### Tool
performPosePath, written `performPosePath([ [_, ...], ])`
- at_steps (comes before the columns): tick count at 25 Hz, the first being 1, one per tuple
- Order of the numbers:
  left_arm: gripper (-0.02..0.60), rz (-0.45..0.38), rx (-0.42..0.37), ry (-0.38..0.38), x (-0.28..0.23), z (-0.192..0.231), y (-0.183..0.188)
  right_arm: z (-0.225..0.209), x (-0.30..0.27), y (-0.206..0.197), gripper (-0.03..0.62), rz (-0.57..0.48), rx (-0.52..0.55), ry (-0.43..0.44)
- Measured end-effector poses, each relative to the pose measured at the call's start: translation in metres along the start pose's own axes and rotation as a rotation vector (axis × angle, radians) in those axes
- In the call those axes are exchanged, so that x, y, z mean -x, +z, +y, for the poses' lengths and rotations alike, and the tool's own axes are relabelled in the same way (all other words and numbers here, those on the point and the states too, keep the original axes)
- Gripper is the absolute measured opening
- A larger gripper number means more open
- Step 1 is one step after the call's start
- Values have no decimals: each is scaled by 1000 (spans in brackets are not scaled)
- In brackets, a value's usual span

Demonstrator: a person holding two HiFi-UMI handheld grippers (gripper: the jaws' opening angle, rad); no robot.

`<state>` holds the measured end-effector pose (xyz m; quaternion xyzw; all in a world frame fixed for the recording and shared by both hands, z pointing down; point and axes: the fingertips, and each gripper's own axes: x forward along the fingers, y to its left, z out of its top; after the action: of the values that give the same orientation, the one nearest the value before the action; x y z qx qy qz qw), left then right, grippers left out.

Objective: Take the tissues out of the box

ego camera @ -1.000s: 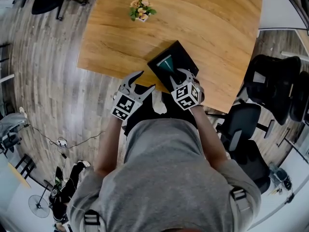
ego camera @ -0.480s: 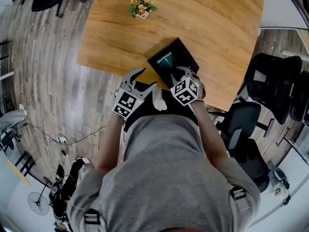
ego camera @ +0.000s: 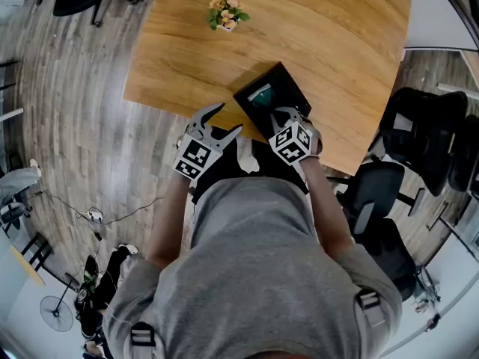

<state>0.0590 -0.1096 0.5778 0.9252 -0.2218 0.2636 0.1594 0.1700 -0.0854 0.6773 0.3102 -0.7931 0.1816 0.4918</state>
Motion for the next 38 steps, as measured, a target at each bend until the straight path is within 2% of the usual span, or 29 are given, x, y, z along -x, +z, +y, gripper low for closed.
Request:
performPosePath([
  [12,301,-15,0,45,5,-16,9,3,5,4,11,-36,-26,33],
  [38,301,-70,-2,195,22,-61,25,11,56,24,11,-157,106,49],
])
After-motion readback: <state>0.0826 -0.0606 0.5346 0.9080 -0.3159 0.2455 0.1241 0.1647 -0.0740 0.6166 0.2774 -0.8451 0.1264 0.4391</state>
